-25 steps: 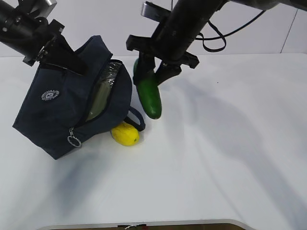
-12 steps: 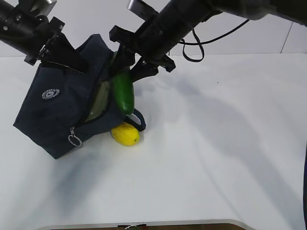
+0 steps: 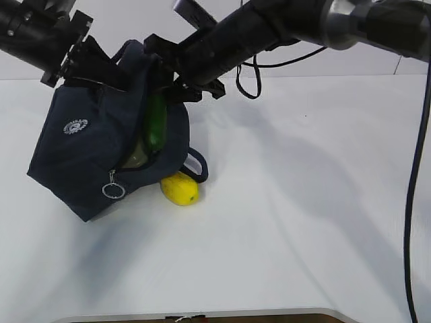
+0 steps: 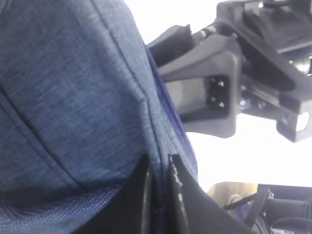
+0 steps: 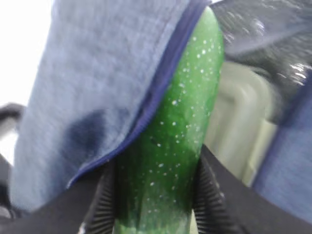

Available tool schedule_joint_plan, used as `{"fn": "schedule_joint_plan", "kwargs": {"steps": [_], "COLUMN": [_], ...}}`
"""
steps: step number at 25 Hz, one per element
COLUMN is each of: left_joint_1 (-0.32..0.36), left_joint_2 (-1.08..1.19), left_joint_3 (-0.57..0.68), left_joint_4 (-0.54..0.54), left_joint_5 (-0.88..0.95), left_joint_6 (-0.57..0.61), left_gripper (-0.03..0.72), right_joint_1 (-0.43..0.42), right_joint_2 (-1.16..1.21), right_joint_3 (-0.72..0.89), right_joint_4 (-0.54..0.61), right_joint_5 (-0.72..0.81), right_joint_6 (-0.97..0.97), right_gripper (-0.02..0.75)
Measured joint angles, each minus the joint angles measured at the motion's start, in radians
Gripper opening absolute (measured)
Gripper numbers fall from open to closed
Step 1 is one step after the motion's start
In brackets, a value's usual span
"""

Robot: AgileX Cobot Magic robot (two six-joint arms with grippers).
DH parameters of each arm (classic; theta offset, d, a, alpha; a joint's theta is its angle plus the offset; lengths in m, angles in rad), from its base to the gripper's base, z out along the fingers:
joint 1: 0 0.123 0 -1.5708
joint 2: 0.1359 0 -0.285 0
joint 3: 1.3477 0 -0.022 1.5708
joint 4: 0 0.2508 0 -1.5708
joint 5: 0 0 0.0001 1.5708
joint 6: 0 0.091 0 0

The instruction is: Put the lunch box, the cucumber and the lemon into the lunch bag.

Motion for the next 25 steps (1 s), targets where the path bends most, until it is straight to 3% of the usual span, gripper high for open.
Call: {"fn": "schedule_joint_plan", "kwargs": {"steps": [11,14,18,25], "left_joint_1": [0.000,0.000,0.000,0.008], "left_joint_2": [0.000,0.000,0.000,0.000], "left_joint_3": [0.000,0.000,0.000,0.000], "left_joint_4": [-0.011,-0.011,-0.009,-0.005], "left_joint_5": [-0.016,-0.016,-0.016,-0.001], "left_joint_6": [0.000,0.000,0.000,0.000], "left_gripper": [0.008,0.008,0.008,0.008], "right_joint_1": [0.001,0.001,0.001,-0.002], "right_joint_2": [0.039,0.061,0.076,0.077], "right_joint_3": [0.000,0.000,0.000,0.000], "right_joint_4": [0.170,0.215,0.237,0.244], "right_joint_5": [-0.087,-0.087,-0.087,-0.056], "right_joint_6": [-0.009,-0.009,-0.009,-0.016], "right_gripper": [0.338,0.398,0.549,0.575]}}
